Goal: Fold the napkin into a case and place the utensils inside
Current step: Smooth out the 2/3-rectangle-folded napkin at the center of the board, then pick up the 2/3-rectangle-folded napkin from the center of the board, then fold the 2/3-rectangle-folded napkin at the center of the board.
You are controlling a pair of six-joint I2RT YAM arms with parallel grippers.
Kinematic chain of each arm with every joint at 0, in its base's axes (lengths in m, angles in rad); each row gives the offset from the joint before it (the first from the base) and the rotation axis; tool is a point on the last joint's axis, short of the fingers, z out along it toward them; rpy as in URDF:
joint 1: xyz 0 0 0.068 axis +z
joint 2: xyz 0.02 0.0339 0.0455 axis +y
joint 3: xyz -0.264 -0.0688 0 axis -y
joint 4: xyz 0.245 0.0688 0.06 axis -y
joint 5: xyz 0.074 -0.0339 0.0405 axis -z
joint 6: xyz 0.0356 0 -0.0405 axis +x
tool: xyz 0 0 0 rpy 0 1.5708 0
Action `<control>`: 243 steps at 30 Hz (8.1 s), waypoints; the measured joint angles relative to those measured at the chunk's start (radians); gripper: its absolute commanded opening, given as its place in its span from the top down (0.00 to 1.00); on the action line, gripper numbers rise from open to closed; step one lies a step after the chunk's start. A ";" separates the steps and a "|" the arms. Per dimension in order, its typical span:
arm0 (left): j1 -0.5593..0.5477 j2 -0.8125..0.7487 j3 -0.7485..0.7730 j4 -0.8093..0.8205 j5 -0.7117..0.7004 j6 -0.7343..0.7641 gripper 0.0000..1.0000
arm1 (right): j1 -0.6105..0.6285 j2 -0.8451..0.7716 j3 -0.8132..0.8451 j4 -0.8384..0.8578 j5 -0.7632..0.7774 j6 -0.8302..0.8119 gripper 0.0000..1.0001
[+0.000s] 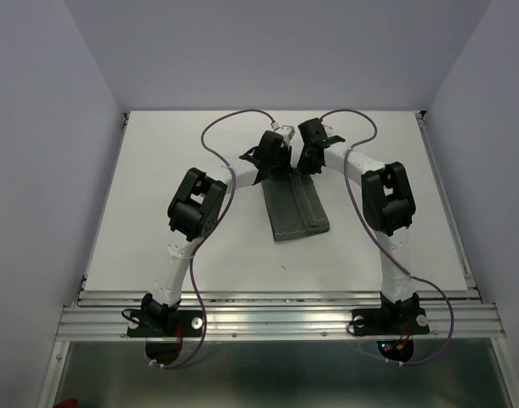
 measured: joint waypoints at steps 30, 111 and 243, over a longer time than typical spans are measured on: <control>0.040 -0.374 -0.350 -0.220 -0.124 -0.187 0.45 | -0.008 -0.262 -0.428 0.148 -0.004 0.200 0.85; -0.115 -0.173 -0.069 -0.272 0.117 -0.457 1.00 | -0.008 -0.309 -0.470 0.014 0.054 0.470 0.82; -0.142 -0.058 0.045 -0.262 0.077 -0.454 0.49 | -0.014 -0.662 -1.117 0.634 -0.272 0.328 0.77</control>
